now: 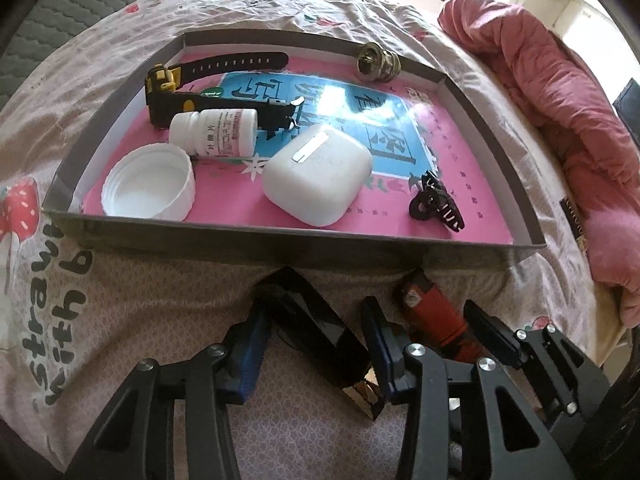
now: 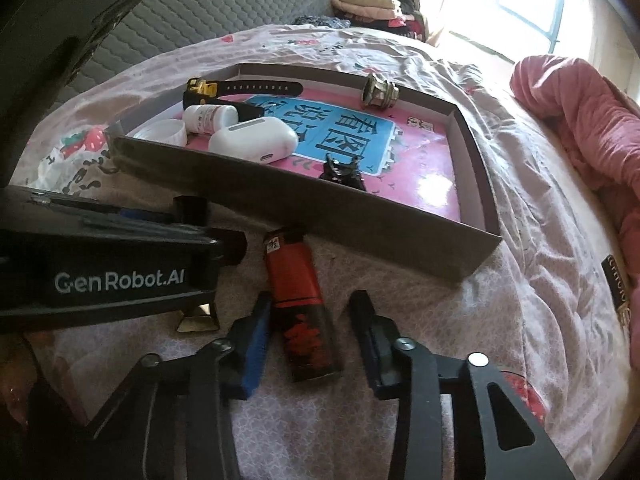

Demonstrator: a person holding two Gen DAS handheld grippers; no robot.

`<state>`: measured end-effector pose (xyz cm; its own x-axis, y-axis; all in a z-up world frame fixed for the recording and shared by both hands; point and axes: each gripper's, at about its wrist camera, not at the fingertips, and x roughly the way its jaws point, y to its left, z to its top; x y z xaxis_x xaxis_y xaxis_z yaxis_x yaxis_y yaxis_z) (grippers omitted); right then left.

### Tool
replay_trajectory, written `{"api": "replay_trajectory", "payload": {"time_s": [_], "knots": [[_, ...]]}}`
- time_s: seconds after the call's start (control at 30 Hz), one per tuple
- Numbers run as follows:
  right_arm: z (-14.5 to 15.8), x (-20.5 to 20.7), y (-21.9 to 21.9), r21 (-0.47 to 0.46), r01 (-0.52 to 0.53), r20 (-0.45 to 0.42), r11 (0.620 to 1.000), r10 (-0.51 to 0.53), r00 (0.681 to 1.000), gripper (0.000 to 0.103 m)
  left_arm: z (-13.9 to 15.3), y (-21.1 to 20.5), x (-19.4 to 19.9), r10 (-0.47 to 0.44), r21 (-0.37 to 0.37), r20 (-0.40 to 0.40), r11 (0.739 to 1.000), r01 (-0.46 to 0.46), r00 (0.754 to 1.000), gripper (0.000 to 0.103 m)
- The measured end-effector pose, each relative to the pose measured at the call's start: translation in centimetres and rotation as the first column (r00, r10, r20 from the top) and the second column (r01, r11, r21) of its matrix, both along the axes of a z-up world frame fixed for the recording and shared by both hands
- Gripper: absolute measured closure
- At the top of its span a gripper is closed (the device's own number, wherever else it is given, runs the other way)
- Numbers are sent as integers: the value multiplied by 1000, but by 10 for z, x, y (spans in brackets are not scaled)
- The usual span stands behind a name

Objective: Organize rigid objects
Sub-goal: 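Close the left gripper on the black lipstick while the right gripper grasps the red lighter, then lift the lipstick and lighter and carry both over the grey box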

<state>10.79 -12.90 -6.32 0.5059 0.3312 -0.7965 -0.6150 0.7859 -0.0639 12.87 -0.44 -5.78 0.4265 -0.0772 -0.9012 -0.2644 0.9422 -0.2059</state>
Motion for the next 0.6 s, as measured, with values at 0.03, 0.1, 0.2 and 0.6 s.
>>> {"api": "replay_trajectory", "payload": {"time_s": [0.03,0.1,0.2,0.6], "knots": [[0,1,-2,8,5,-9,1000,-5,1000,68,0,-1,0,-4,5,-1,1000,4,1000,58],[2,1,-6,17,14,-17,1000,-13,1000,73,0,-1,-1,-13,9,-1,1000,13,1000,58],[4,3,-13,40,30,-26,999,-29,999,83,1,3,-5,-15,-18,7,1000,15,1000,59],[20,3,-37,176,74,-70,981,-63,996,84,14,16,-35,-40,-109,97,993,50,994,71]]}}
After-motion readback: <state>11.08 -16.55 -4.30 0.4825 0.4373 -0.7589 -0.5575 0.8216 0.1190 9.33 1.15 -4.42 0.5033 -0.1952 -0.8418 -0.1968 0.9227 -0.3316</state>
